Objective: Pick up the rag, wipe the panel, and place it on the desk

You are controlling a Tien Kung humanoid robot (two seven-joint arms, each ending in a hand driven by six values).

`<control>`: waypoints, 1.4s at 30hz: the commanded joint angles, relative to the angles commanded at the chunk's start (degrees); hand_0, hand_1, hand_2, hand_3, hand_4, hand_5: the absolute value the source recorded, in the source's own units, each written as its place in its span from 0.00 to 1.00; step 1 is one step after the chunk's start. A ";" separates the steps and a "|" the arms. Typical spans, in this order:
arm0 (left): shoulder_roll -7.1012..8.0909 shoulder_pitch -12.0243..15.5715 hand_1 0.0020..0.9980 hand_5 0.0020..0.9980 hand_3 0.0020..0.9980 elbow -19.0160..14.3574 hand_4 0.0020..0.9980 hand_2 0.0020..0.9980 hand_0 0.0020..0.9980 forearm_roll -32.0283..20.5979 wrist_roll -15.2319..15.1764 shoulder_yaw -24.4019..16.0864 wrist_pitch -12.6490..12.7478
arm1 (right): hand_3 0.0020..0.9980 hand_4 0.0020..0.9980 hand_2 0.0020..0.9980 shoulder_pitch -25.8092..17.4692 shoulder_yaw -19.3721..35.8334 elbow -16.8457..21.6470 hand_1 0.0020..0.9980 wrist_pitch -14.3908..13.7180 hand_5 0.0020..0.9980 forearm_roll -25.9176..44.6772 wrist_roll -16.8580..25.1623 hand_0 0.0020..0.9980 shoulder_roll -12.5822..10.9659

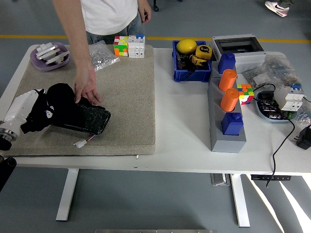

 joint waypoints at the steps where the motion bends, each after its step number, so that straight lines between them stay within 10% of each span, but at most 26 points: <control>1: 0.12 -0.07 0.21 0.00 0.37 0.51 0.00 0.53 0.28 0.15 -0.06 -0.48 -0.02 | 0.57 0.97 0.68 0.02 -0.03 0.00 0.63 0.00 0.47 0.03 0.00 0.77 0.00; 19: 0.44 -0.68 0.21 0.00 0.37 4.97 0.00 0.53 0.28 0.79 -0.40 -5.53 0.09 | 0.57 0.97 0.68 0.01 -0.46 -0.04 0.63 0.02 0.47 0.36 -0.01 0.77 0.07; 42: -1.57 2.72 0.22 0.00 0.37 -4.45 0.00 0.53 0.28 0.31 0.56 1.81 0.38 | 0.57 0.98 0.68 -0.16 0.20 0.09 0.63 0.01 0.47 -0.10 0.06 0.77 0.05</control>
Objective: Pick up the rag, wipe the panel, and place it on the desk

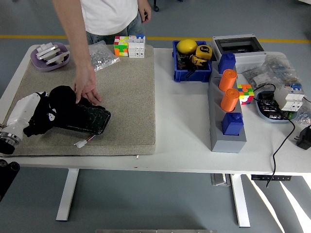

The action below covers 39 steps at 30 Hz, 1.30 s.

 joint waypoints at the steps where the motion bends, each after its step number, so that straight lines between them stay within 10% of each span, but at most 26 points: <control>1: -0.07 0.16 0.22 0.00 0.37 -0.56 0.00 0.53 0.28 0.10 0.14 0.36 0.00 | 0.57 0.98 0.68 0.01 0.03 0.00 0.63 0.00 0.47 -0.05 0.00 0.77 0.00; 23: -0.85 0.31 0.22 0.00 0.37 -9.80 0.01 0.53 0.28 0.41 2.31 11.75 0.19 | 0.57 0.98 0.68 -0.10 0.32 0.17 0.63 0.05 0.47 -0.16 0.08 0.77 -0.09; 39: -1.62 0.45 0.22 0.00 0.37 -10.17 0.01 0.52 0.29 -0.43 2.35 13.32 0.31 | 0.57 0.98 0.68 0.05 0.52 0.12 0.63 -0.01 0.47 -0.31 0.08 0.77 0.01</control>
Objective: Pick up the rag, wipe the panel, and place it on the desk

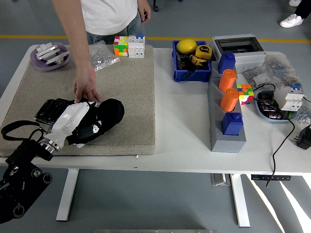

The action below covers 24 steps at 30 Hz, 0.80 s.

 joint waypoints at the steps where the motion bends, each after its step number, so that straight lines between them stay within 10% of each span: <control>1: -0.07 0.07 0.22 0.00 0.37 0.27 0.01 0.52 0.29 -0.07 -0.05 -0.35 0.01 | 0.57 0.98 0.68 -0.02 -0.08 0.01 0.63 0.00 0.47 0.08 0.00 0.77 0.00; 24: 0.41 0.13 0.22 0.00 0.37 8.22 0.01 0.52 0.29 -1.22 -1.78 -9.66 0.07 | 0.57 0.98 0.68 -0.09 -0.25 -0.11 0.63 0.03 0.47 0.17 -0.08 0.77 0.01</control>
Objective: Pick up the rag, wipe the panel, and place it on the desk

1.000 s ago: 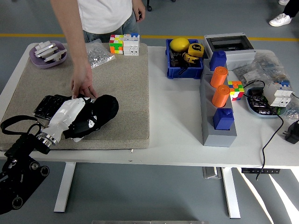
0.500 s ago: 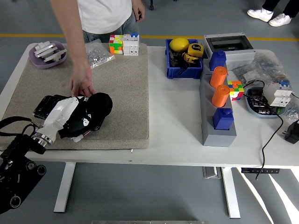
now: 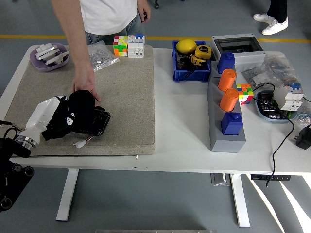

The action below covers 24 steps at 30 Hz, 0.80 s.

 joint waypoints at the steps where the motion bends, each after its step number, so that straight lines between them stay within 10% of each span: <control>1: 0.07 -0.01 0.22 0.00 0.37 0.37 0.01 0.52 0.29 -0.03 -0.03 -0.26 -0.03 | 0.57 0.98 0.68 0.01 0.04 0.01 0.63 -0.01 0.47 -0.04 0.00 0.77 0.00; 24: 2.97 -2.74 0.22 0.00 0.37 8.09 0.01 0.52 0.29 2.62 -0.14 -7.30 -0.76 | 0.57 0.98 0.68 0.17 -0.98 0.04 0.62 0.07 0.47 0.88 -0.08 0.77 -0.17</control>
